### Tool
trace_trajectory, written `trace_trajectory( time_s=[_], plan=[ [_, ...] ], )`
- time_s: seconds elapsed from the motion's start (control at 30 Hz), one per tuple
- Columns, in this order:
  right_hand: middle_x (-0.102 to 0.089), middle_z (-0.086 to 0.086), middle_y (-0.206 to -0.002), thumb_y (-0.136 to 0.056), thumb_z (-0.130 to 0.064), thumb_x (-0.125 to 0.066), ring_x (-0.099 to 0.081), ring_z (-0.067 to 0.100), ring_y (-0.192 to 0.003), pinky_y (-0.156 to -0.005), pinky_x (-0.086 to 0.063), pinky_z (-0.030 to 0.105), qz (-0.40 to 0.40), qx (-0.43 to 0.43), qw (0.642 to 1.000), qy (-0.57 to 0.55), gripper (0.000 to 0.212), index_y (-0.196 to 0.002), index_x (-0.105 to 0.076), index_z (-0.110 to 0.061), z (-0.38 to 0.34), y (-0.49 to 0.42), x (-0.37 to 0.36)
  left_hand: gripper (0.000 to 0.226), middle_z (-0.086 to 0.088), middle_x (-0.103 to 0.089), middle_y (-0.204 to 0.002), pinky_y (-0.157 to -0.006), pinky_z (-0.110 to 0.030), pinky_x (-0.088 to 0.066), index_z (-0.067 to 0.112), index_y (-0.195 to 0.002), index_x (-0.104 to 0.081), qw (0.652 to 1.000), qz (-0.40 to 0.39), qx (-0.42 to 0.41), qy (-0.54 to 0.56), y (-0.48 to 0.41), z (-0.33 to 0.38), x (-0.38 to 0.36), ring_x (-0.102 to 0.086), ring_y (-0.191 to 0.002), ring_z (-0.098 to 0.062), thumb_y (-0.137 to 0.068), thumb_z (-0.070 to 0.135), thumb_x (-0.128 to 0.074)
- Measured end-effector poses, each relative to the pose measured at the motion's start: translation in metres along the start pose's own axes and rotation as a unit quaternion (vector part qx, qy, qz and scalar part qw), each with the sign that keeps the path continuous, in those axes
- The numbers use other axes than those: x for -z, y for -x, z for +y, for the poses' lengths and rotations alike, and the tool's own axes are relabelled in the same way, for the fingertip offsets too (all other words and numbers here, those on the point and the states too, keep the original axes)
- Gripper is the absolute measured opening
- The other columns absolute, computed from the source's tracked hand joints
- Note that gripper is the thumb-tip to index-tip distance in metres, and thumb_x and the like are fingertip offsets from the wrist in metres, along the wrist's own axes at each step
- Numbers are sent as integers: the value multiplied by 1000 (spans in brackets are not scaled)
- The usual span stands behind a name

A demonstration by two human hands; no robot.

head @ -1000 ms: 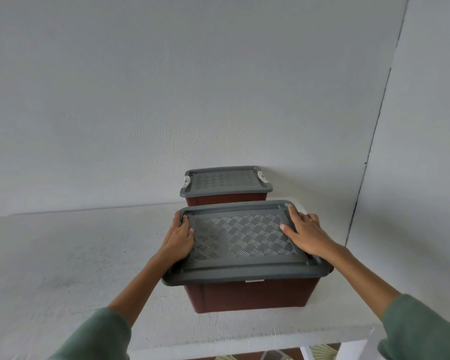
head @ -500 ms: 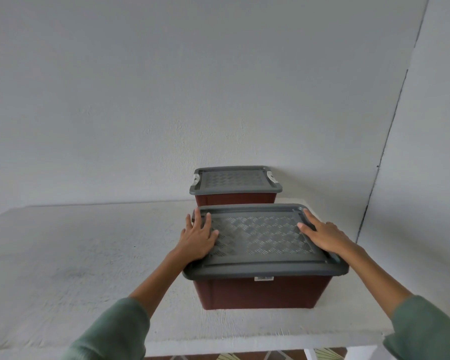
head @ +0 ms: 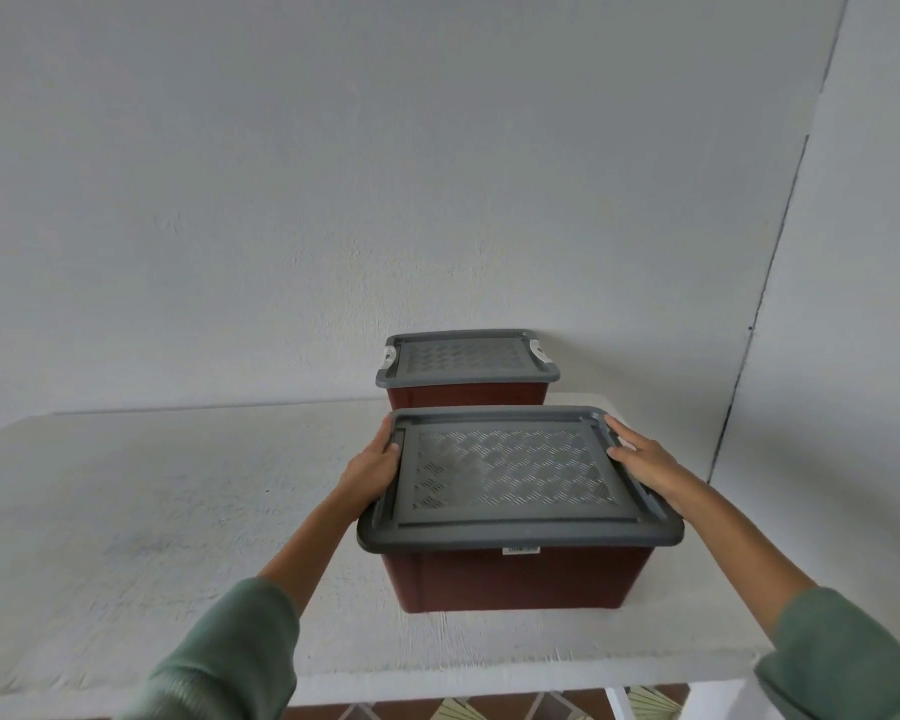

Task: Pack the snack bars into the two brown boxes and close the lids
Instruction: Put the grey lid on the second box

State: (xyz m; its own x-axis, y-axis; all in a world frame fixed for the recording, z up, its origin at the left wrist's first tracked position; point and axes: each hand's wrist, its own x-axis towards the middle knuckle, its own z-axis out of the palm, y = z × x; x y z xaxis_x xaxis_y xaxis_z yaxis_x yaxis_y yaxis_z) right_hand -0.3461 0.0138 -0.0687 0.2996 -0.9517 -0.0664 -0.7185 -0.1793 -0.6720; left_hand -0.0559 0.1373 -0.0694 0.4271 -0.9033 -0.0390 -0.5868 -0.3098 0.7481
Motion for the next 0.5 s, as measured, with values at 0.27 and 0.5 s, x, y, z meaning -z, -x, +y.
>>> trace_trajectory(
  time_s=[0.27, 0.5],
  plan=[
    [-57, 17, -124, -98, -11, -38, -58, 33, -106, -82, -46, 35, 125, 31, 972, 197, 53, -147, -27, -28, -15, 9, -12, 52, -15, -59, -116, -77, -37, -47, 26, -146, -13, 958, 105, -13, -268, 10, 15, -7, -59, -100, -29, -98, 17, -31],
    [-11, 12, -157, -102, -32, -26, -38, 33, -133, -100, -41, 40, 96, 43, 954, 281, 53, -149, -15, -10, -21, 13, -27, 46, -7, -63, -95, -66, -26, -45, 6, -142, -21, 894, 169, -62, -410, 9, 24, -11, -63, -82, -20, -97, 9, -31]
  ],
)
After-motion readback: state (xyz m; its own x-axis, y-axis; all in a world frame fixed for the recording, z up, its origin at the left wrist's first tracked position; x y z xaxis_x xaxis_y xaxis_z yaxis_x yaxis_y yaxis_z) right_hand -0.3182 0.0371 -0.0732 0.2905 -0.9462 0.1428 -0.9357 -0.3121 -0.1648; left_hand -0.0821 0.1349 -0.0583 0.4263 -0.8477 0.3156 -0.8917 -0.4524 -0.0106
